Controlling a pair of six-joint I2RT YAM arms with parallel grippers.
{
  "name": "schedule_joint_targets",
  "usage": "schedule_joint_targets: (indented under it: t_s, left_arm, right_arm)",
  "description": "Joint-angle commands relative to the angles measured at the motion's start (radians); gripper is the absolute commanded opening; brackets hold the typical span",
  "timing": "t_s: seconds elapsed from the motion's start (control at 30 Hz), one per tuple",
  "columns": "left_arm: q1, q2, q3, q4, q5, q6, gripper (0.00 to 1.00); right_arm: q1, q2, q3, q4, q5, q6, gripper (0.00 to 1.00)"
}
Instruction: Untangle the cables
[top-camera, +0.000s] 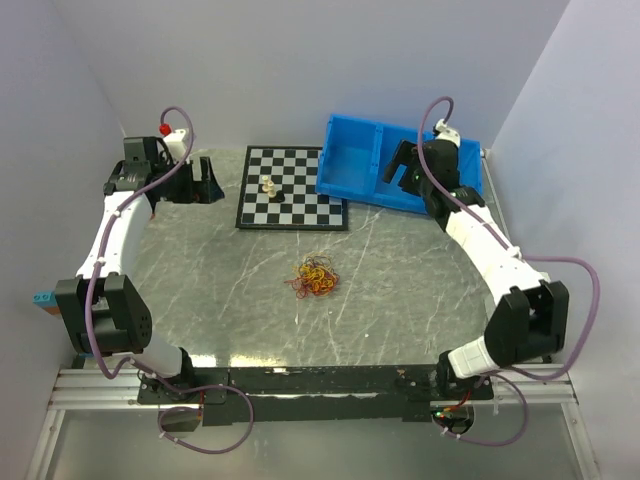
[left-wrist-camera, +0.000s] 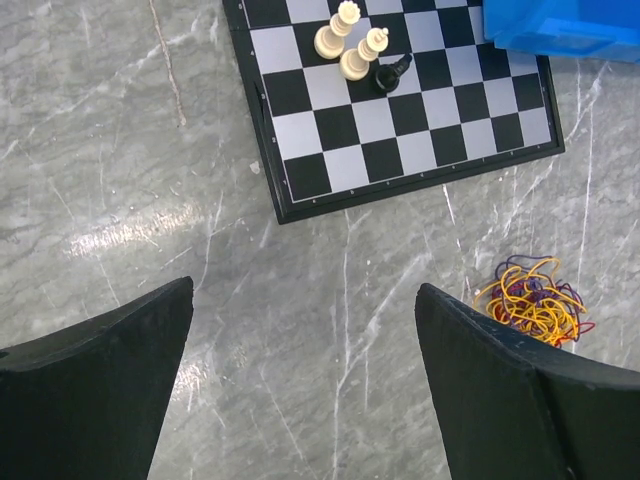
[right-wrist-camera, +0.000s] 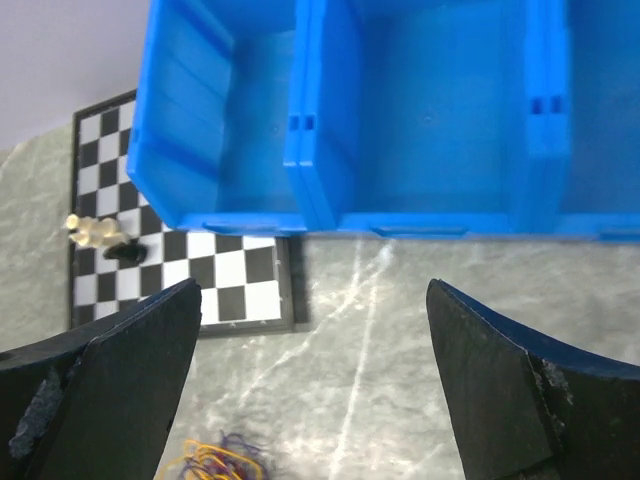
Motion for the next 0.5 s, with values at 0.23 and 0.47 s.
schedule_joint_targets:
  t_s: [0.23,0.47]
  left_arm:
    - [-0.085,-0.002,-0.034,0.022,-0.025,0.081,0.97]
    - [-0.085,0.025,-0.065,0.035,0.033,0.080,0.97]
  right_arm:
    - [-0.002,0.396,0.510,-0.277,0.043,0.012,0.96]
    - [0.010,0.585,0.672,-0.299,0.116,0.020,0.95]
